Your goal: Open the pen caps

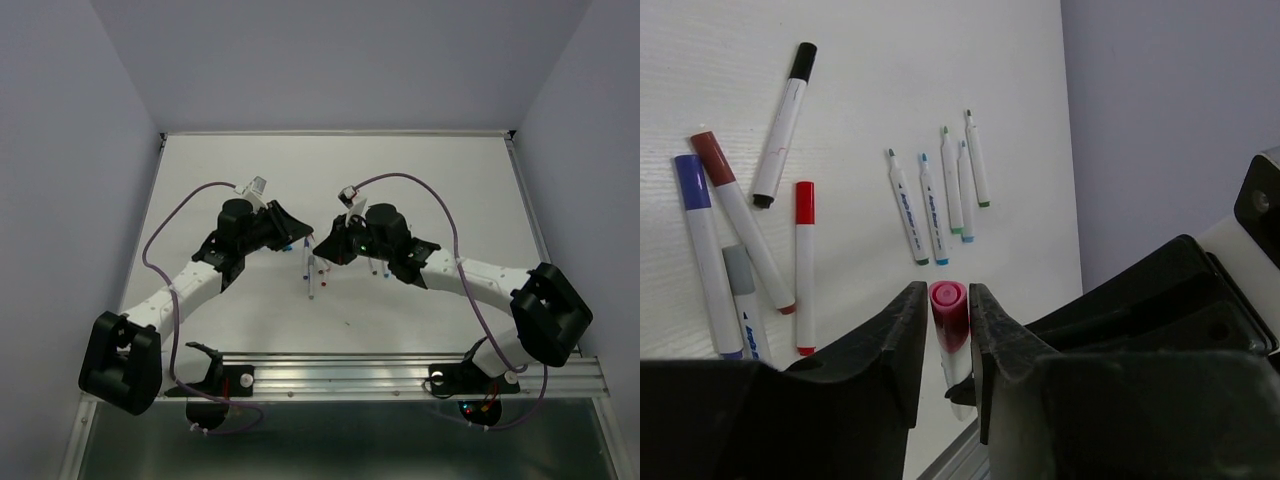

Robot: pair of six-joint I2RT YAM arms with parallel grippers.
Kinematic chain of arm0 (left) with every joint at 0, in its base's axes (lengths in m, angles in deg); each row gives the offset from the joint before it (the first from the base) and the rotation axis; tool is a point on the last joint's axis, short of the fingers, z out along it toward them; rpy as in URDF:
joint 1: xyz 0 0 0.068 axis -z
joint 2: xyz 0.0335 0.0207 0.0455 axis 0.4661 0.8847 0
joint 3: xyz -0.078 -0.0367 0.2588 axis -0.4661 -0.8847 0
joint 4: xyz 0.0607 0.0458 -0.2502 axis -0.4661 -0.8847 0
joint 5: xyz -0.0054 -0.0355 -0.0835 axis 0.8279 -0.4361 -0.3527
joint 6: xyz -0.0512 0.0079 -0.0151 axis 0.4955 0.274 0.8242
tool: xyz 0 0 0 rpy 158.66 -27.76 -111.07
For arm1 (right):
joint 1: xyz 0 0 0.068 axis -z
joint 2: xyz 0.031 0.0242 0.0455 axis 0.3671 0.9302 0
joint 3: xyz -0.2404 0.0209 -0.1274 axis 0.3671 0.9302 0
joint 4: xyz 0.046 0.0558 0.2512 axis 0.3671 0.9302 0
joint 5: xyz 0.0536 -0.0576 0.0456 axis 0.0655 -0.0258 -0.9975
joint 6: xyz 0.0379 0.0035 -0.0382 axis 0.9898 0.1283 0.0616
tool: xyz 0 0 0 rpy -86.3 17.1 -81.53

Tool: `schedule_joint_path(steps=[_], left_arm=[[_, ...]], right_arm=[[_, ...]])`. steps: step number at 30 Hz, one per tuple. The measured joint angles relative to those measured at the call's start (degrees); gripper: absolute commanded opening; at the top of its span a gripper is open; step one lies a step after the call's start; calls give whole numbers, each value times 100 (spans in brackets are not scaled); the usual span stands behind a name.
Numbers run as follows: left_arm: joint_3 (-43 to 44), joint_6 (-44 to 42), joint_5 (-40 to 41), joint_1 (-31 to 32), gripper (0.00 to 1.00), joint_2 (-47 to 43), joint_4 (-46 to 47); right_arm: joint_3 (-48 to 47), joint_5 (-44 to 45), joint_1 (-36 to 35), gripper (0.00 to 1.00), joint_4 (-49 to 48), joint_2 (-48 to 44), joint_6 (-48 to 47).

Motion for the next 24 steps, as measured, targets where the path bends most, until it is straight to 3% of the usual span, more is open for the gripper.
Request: schedule_joint_path(steps=[4,9,18,24], left_arm=[[0,9,-26,0,28,15,28],[0,61,-31,24,0,15,66],[22,170,155,85,0,87,-173],[374,260,-31,31,0,535,-793]], right_arm=[[-13,-114,24,1,-4,0,7],[-13,-413,90,1,31,0,-131],[-306,-1228,273,1,634,221,-968],[-120,-1167,208,1,743,216,-1281]])
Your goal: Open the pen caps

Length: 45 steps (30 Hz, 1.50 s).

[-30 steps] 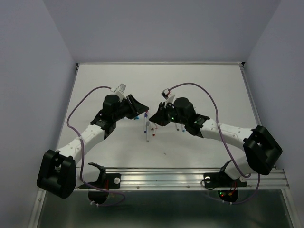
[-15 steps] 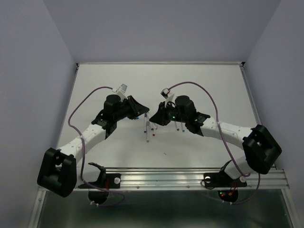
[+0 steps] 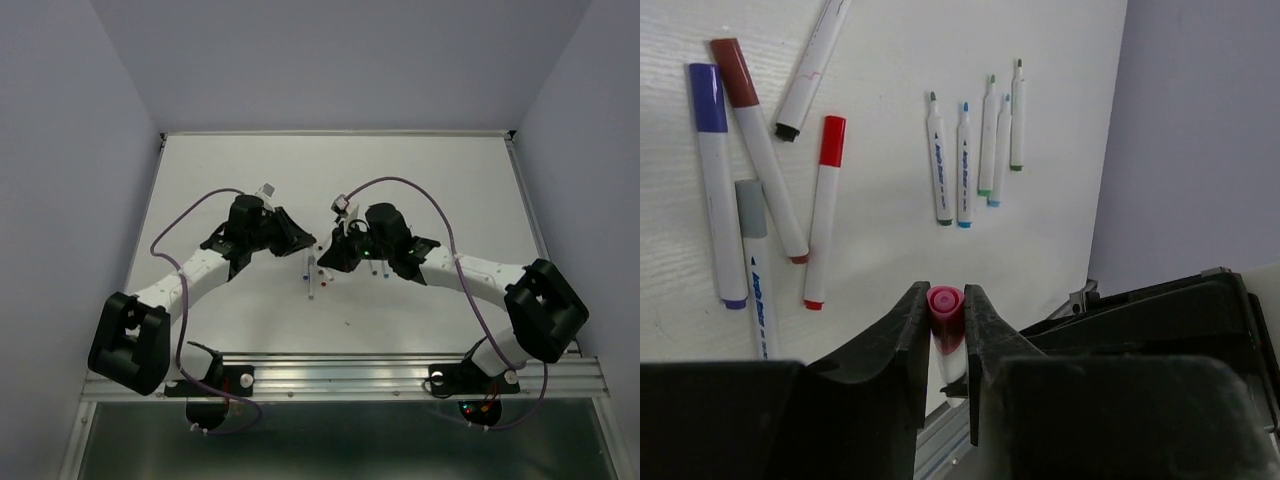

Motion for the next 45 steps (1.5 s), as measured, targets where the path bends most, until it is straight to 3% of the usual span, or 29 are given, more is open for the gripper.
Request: schedule_joint_path(steps=[4,10,15,18,20,21,25,29,36,38,40,42,43,44,45], left_arm=[[260,-26,70,-70,0,155,-479],[984,-17,1493,-1012,0,190,348],[1021,-22,1775,-1139,0,-9,699],[997,-37,1567,-1137,0,-7,721],[929,-61,1410,-1134,0,-7,793],[883,-70,1360,-1119,0,-7,807],[597,-151,1174,-859,0,-20,844],[367,-175,1038,-339,0,-120,809],[291,-179,890,81,0,-391,802],[291,-181,879,105,0,-459,802],[291,-190,874,111,0,-516,809],[291,-197,863,133,0,-546,826],[291,-199,855,149,0,-553,837],[291,-201,846,160,0,-553,835],[291,-201,839,170,0,-553,835]], right_arm=[[345,87,-122,1,-284,-219,39],[1091,-1410,-883,1,898,-769,280],[1121,-1248,-841,1,1261,-804,431],[1003,-809,-841,23,1399,-815,463],[750,-221,-841,27,1493,-820,431],[616,101,-839,49,1502,-822,411],[-92,1279,-804,100,1462,-817,319],[-658,2461,-765,100,1213,-708,267],[-1025,3659,-732,100,1032,-186,374],[-1025,3823,-732,92,1032,-81,398],[-1025,3856,-730,76,1014,-31,409],[-1025,3746,-730,50,916,-31,393],[-1021,3630,-730,19,778,-31,352],[-1014,3602,-730,1,704,-31,382],[-1010,3438,-730,1,570,-33,348]])
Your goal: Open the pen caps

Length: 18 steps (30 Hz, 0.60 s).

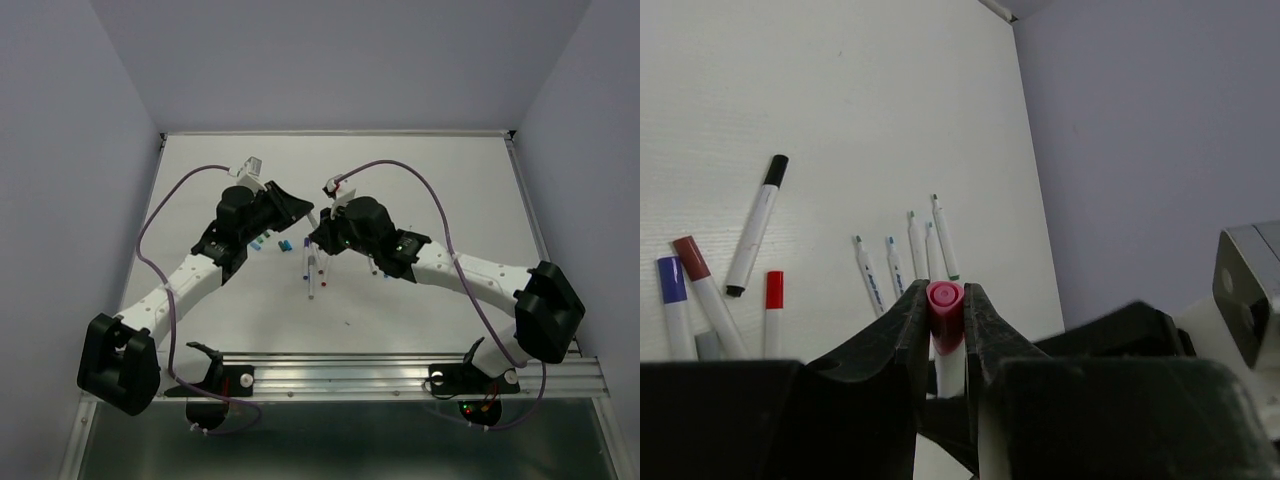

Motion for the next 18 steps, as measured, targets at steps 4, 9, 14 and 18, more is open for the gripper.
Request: schedule_joint_path(steps=[4,9,14,18], left_arm=[[2,-46,0,17,0,9,79],[4,-68,-46,57,0,33,92],[46,-70,-179,138,0,85,138],[243,-140,-264,192,0,302,26]], right_arm=[[72,-59,-72,1,-210,-31,232],[232,-24,-76,1,-286,-162,490],[710,-7,-74,1,-667,-498,424],[955,57,-52,1,-756,-651,407]])
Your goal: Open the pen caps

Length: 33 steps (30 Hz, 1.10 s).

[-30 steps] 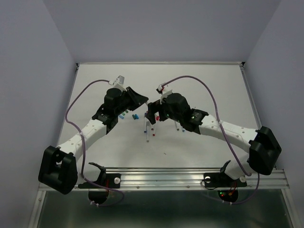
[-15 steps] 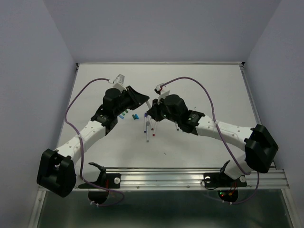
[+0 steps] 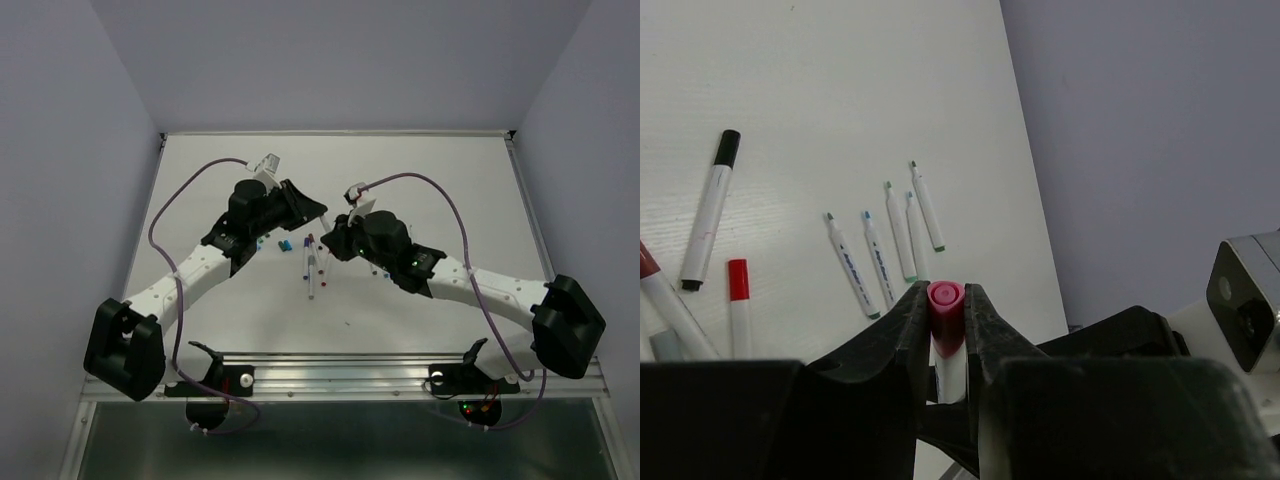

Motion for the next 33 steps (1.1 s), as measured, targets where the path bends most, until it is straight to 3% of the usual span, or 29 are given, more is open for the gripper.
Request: schedule_joint_path(steps=[7,9,14,18,25,27,29,33], left_arm=[[1023,-192,-857,-74,0,931,-695],[1276,-350,-595,-205,0,1158,-675],[2227,-691,420,-1447,0,1711,-225],[2437,-855,570,-1665,0,1722,-92],[1840,-970,553,-1561,0,1515,-326],[1370,-994,568,-1561,0,1322,-514],[894,-1010,616,-1561,0,1134,-745],[205,-1034,883,-1521,1,774,-1174]], right_arm=[[599,83,44,1,-297,-461,289],[813,46,-31,1,-66,-693,391],[1709,-354,-610,1,931,-1268,765],[1864,-96,-592,1,1427,-1550,988],[1340,1635,-472,1,2236,-1019,1637],[1054,1945,-210,1,2459,-592,1794],[866,2065,289,11,2553,-234,1906],[684,2358,990,15,2736,118,1895]])
